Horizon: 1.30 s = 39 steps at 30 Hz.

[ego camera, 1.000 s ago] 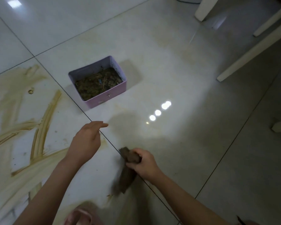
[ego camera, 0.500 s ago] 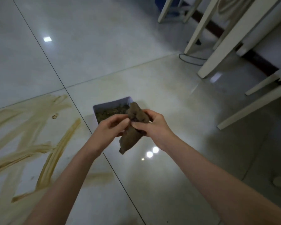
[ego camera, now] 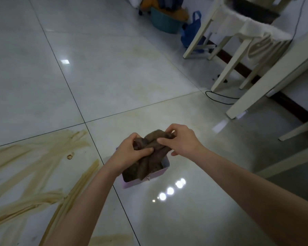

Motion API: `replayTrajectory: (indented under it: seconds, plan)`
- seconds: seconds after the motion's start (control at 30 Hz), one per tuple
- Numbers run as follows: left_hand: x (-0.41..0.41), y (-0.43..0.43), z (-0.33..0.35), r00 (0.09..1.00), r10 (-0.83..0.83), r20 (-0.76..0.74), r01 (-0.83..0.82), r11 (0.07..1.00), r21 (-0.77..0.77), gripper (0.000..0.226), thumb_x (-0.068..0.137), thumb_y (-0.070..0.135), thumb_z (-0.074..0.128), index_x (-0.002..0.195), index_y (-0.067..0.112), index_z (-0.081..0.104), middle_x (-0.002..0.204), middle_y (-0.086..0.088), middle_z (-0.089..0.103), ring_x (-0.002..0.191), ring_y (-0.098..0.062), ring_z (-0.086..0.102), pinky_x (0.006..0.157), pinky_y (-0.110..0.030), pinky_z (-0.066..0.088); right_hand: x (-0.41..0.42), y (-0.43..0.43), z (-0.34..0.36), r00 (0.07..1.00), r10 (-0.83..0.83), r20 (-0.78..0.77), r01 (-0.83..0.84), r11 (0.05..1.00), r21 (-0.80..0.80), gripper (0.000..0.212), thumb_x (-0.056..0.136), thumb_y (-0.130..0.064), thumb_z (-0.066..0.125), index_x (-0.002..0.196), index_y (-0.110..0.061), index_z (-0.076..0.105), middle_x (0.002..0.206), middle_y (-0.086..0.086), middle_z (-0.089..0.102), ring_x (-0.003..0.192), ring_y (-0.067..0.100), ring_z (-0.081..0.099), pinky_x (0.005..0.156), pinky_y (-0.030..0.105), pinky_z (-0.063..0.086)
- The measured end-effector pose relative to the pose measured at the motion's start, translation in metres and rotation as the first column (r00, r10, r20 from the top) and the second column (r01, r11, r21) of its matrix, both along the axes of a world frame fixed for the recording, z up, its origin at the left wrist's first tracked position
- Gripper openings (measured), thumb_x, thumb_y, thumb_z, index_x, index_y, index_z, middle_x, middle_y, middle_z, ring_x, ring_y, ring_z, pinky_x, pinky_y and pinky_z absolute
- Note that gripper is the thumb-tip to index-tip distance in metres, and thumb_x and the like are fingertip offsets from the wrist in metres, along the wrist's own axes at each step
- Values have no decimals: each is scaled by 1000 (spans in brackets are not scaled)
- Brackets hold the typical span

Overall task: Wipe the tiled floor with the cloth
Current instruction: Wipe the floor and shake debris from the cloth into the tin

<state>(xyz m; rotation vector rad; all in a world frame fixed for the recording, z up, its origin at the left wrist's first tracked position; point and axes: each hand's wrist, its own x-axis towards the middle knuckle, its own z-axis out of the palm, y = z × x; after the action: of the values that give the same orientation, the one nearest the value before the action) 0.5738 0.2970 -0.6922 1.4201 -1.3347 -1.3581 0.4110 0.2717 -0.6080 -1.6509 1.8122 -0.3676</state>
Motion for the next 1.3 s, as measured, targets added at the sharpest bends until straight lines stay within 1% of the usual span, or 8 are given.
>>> replayTrajectory:
  seconds: [0.1, 0.17, 0.3, 0.37, 0.5, 0.63, 0.9, 1.3]
  plan:
    - [1, -8, -5, 992, 105, 71, -104, 994, -25, 26, 83, 26, 73, 83, 15, 49, 86, -7, 62, 85, -26, 62, 76, -46, 54, 2, -8, 3, 898, 128, -421, -220, 959, -177, 12, 91, -29, 64, 98, -21, 68, 108, 1, 64, 93, 25, 63, 78, 31, 50]
    - [2, -10, -8, 985, 153, 84, -153, 988, -16, 29, 84, 28, 73, 90, 16, 48, 90, -2, 60, 85, -19, 60, 77, -47, 56, 6, -11, 8, 827, 150, -541, -326, 913, -245, 14, 94, -30, 59, 98, -22, 69, 108, -2, 63, 94, 22, 61, 77, 28, 45]
    - [7, -8, -5, 986, 102, -131, -92, 993, 77, 71, 63, 46, 81, 119, 25, 41, 102, 3, 59, 85, -11, 65, 60, -31, 59, 11, -12, 35, 983, 70, -170, -133, 909, -395, 16, 93, -27, 61, 77, -22, 64, 71, -9, 64, 72, 13, 66, 61, 16, 47]
    - [15, -8, -3, 999, 25, -38, -25, 1000, 17, 85, 58, 57, 76, 131, 38, 38, 101, 4, 60, 82, -11, 68, 63, -28, 58, 12, -8, 50, 990, 131, -45, -138, 907, -398, 22, 94, -21, 61, 73, -27, 59, 67, -12, 62, 63, 10, 62, 51, 9, 39]
    - [29, -12, -6, 954, -4, 300, 54, 986, -158, 66, 68, 57, 74, 127, 38, 50, 100, 6, 56, 92, -8, 58, 72, -17, 46, 10, -4, 66, 990, 108, 90, -60, 905, -421, 20, 93, -15, 62, 75, -24, 62, 68, -5, 64, 57, 13, 58, 53, 16, 45]
    - [32, -13, -5, 980, -9, 200, 44, 985, -169, 68, 70, 48, 77, 131, 37, 49, 124, 5, 48, 109, -9, 51, 86, -23, 46, 7, 0, 73, 990, 64, 125, -9, 917, -398, 12, 93, -10, 61, 82, -13, 65, 75, 9, 67, 54, 7, 60, 51, 13, 43]
    - [25, -6, 14, 996, -30, 88, 46, 981, -186, 64, 77, 41, 76, 133, 42, 45, 126, 11, 53, 112, -7, 53, 88, -23, 44, 11, 13, 99, 926, 13, 377, 147, 908, -393, 13, 95, -9, 58, 85, -15, 64, 72, -1, 65, 55, 3, 59, 53, 16, 50]
    - [13, -4, 27, 964, 107, 245, -37, 961, -273, 50, 88, 20, 69, 134, 20, 51, 135, -4, 53, 119, -19, 52, 90, -28, 41, 4, 29, 131, 832, 99, 546, 144, 911, -385, 13, 96, -9, 55, 89, -16, 62, 81, -2, 69, 70, 5, 67, 67, 15, 52]
